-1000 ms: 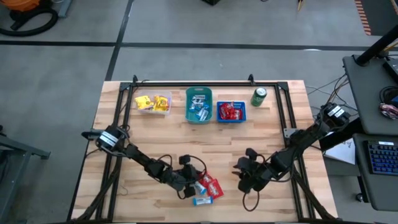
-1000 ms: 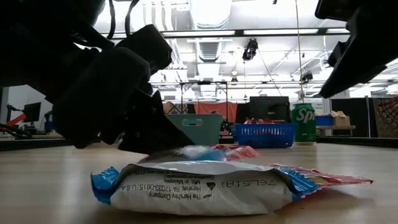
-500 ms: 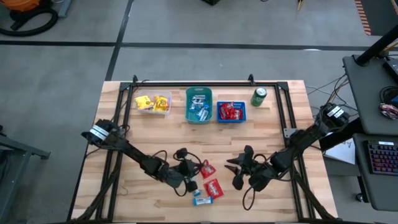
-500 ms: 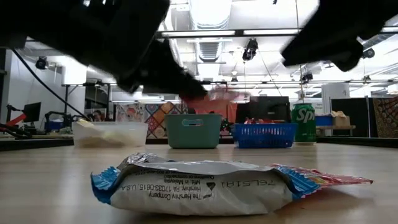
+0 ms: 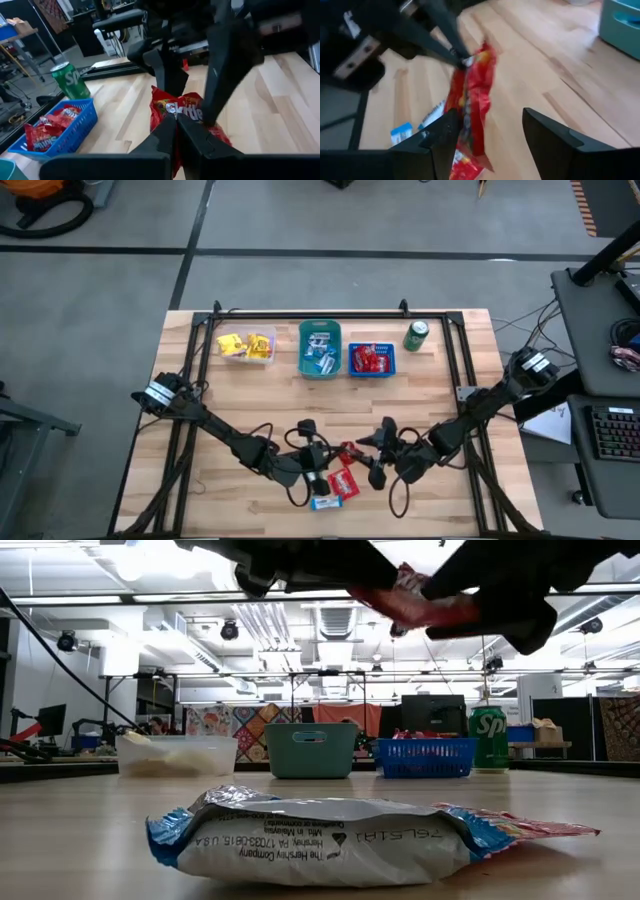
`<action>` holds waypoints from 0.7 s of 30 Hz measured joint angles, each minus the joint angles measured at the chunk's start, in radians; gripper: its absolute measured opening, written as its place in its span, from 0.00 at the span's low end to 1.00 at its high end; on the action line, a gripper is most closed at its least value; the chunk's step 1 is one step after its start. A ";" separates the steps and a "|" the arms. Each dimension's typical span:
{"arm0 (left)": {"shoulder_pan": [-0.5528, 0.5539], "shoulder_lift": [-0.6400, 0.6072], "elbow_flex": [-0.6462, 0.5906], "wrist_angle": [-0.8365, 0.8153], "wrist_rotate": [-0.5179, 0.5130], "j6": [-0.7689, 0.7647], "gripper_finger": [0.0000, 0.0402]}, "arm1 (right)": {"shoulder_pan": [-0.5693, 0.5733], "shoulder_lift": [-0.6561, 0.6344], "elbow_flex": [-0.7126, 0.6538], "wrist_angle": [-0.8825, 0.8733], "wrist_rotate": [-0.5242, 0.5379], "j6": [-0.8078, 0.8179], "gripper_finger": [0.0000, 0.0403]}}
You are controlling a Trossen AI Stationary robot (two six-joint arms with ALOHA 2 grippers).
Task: Sort candy
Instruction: Put the red candy into the blue bin
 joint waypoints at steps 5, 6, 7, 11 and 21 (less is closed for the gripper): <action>0.000 0.000 0.011 -0.010 0.000 0.003 0.00 | 0.000 0.002 0.004 0.031 -0.032 -0.100 0.49; 0.000 0.000 0.012 -0.007 0.000 0.003 0.00 | 0.000 0.002 0.004 0.043 -0.034 -0.122 0.48; 0.000 0.000 0.013 -0.004 0.000 0.003 0.00 | 0.000 0.002 0.004 0.052 -0.034 -0.141 0.45; 0.000 0.000 0.012 -0.002 0.000 0.003 0.00 | -0.001 0.002 0.004 0.066 -0.033 -0.180 0.31; 0.000 0.000 0.012 0.005 -0.034 -0.001 0.00 | -0.018 -0.002 0.004 0.073 -0.043 -0.179 0.03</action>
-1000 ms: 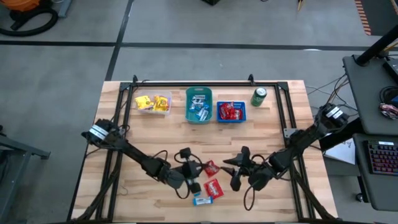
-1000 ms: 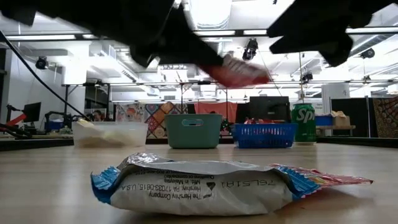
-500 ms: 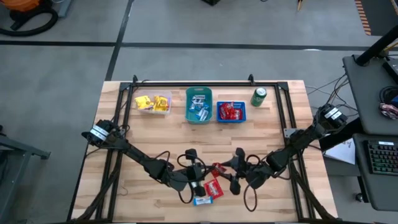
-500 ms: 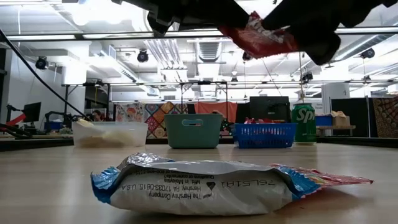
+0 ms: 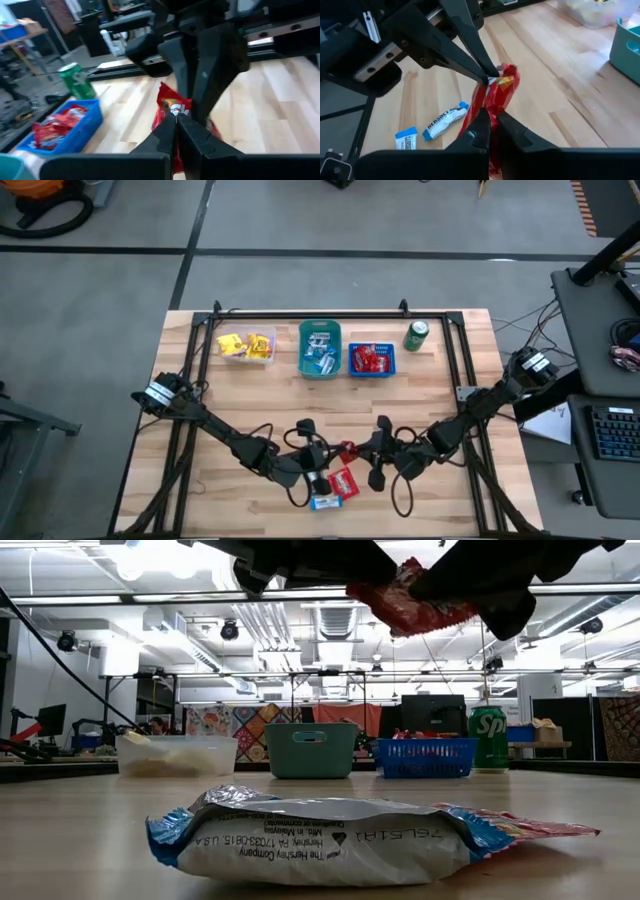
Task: Sort candy
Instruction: Put the red candy into the blue bin
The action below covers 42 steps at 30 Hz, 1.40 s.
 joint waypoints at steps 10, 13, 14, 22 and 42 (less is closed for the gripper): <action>-0.002 -0.018 -0.001 -0.023 -0.018 0.017 0.17 | -0.028 -0.071 0.000 -0.055 -0.011 0.023 0.02; -0.003 -0.039 -0.003 -0.045 -0.016 0.024 0.25 | -0.063 -0.106 0.019 -0.190 -0.016 0.089 0.02; -0.003 -0.051 -0.007 -0.059 -0.014 0.025 0.27 | -0.078 -0.117 0.028 -0.235 -0.023 0.113 0.02; -0.003 -0.198 -0.050 -0.238 -0.011 0.014 0.39 | -0.274 -0.208 0.046 -0.484 -0.030 0.158 0.02; -0.004 -0.599 -0.387 -0.330 -0.124 -0.385 0.34 | -0.866 -0.129 0.044 -0.491 -0.268 0.079 0.02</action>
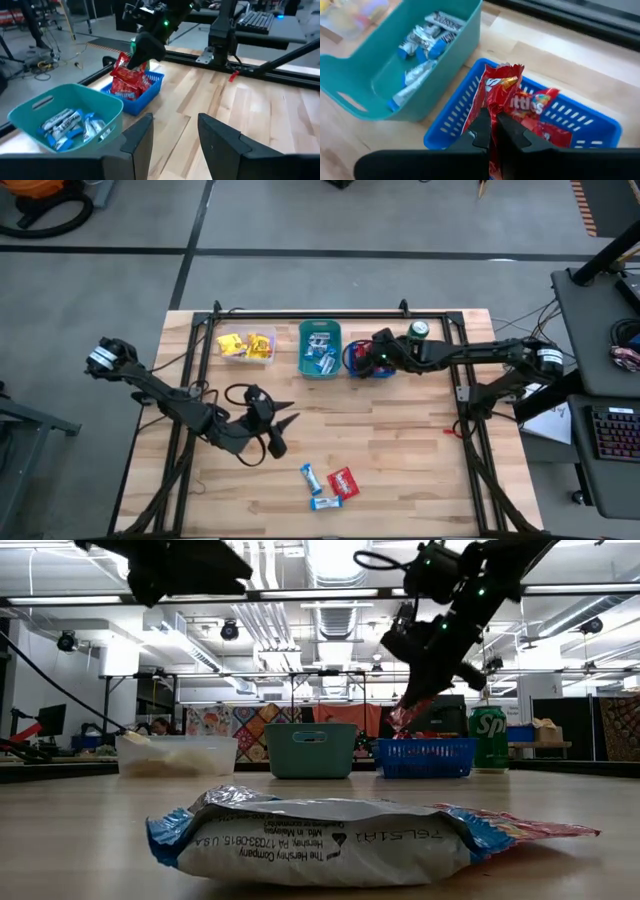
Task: Sort candy
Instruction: Put the red candy into the blue bin, then put the white chocolate into the green bin
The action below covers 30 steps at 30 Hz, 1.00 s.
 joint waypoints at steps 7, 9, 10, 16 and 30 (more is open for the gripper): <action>0.000 -0.026 -0.045 0.002 -0.001 -0.045 0.34 | -0.005 0.068 0.000 0.070 0.003 0.000 0.02; 0.000 -0.021 -0.045 0.003 -0.002 -0.050 0.34 | -0.005 0.077 0.000 0.083 0.003 0.000 0.03; 0.000 -0.019 -0.045 0.003 -0.001 -0.054 0.34 | -0.005 0.081 0.000 0.081 0.004 0.000 0.03; 0.000 -0.008 -0.048 0.002 0.001 -0.069 0.34 | -0.005 0.084 0.000 0.081 0.004 0.000 0.16; -0.005 0.076 -0.036 0.002 0.175 -0.117 0.34 | 0.034 0.002 0.000 0.078 -0.045 -0.016 0.42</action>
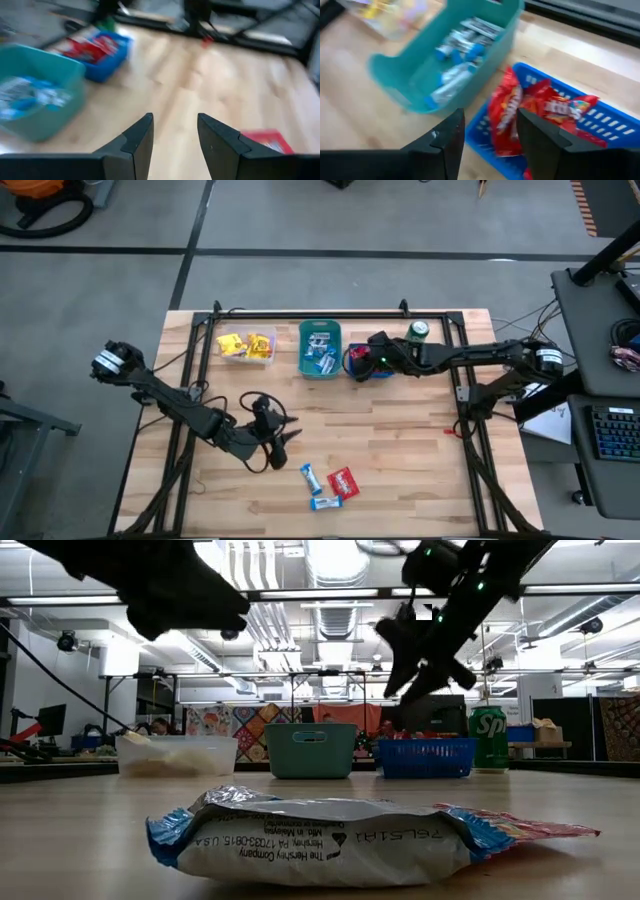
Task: Sort candy
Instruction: Put the white chocolate into the green bin
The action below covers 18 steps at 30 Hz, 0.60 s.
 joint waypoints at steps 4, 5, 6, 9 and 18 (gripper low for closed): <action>-0.002 0.054 0.000 0.002 0.136 -0.001 0.36 | 0.057 -0.074 0.000 0.005 0.000 -0.046 0.41; -0.002 0.071 0.000 0.010 0.159 0.000 0.37 | 0.075 -0.095 0.000 0.006 0.000 -0.062 0.41; -0.002 0.092 0.000 0.024 0.180 0.002 0.38 | 0.096 -0.118 0.000 0.007 0.000 -0.083 0.40; -0.004 0.161 0.000 0.076 0.229 0.013 0.43 | 0.154 -0.186 0.000 0.042 0.000 -0.143 0.40; -0.013 0.370 0.077 0.215 0.428 0.234 0.58 | 0.378 -0.274 -0.001 0.049 -0.001 -0.193 0.40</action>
